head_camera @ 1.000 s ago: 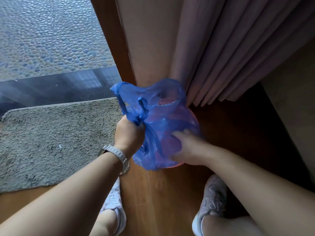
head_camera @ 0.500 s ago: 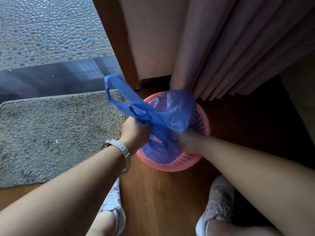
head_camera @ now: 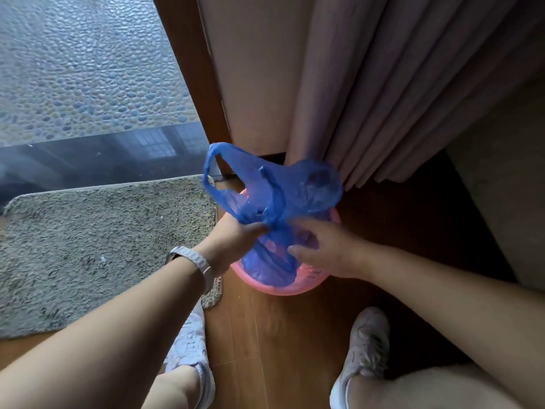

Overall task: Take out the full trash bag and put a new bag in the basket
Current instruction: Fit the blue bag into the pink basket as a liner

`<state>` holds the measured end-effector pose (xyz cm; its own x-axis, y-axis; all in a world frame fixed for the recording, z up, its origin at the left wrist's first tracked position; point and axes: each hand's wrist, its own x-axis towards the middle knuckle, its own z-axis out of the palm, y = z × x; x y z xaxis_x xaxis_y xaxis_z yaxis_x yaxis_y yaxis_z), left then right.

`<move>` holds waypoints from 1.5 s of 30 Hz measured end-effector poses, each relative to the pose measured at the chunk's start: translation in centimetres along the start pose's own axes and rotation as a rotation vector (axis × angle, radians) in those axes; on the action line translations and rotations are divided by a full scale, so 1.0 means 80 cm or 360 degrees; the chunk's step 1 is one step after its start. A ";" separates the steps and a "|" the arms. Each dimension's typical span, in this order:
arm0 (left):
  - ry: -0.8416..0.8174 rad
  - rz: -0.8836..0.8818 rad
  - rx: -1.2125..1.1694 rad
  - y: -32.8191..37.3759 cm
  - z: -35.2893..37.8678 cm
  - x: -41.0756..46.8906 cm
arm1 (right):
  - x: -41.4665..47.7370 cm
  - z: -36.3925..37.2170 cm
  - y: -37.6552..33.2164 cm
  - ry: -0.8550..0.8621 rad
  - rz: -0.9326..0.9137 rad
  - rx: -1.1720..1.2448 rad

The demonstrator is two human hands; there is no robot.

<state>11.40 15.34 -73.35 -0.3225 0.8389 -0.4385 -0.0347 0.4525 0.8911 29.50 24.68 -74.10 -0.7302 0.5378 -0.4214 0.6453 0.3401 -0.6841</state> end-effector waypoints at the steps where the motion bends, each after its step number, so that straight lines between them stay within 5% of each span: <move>1: -0.0057 0.0017 -0.0064 0.008 0.001 -0.007 | -0.010 0.002 -0.006 0.0076 -0.0091 0.0052; 6: -0.0187 0.0015 -0.0297 0.024 0.028 -0.032 | -0.014 0.020 -0.027 0.0483 -0.0131 0.0524; 13: 0.0441 -0.0072 0.0178 -0.006 0.018 -0.018 | -0.019 0.004 -0.005 0.0661 0.0058 0.0201; 16: 0.0628 -0.0173 0.0540 -0.030 -0.012 -0.008 | -0.024 -0.008 0.029 0.0560 0.0240 0.0150; 20: 0.0530 -0.0343 0.0720 -0.056 -0.037 0.001 | -0.018 -0.015 0.080 0.0405 0.0616 0.0114; 28: 0.0639 -0.0077 0.0129 -0.048 -0.047 0.010 | -0.022 -0.019 0.080 0.0134 0.0887 0.0261; 31: 0.0465 -0.0106 0.0506 -0.035 -0.052 -0.006 | -0.039 -0.027 0.061 -0.0081 0.0893 0.0155; 34: -0.0003 -0.0313 0.1150 -0.026 -0.041 -0.037 | -0.060 -0.035 0.035 -0.0426 0.0942 0.0086; 38: -0.0102 0.0095 0.2087 -0.010 -0.009 -0.064 | -0.074 -0.028 -0.009 -0.0594 0.0601 0.0211; 41: -0.0126 0.0592 0.2060 0.008 0.017 -0.072 | -0.066 -0.013 -0.047 -0.0182 0.0025 0.0202; 45: -0.0153 0.1042 0.1986 0.026 0.024 -0.057 | -0.041 -0.010 -0.056 0.0347 -0.0436 -0.0394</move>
<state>14.58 13.07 -69.73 0.1129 0.9927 -0.0429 0.9585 -0.0974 0.2681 29.18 22.03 -69.14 -0.8347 0.5433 -0.0899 0.4878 0.6538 -0.5784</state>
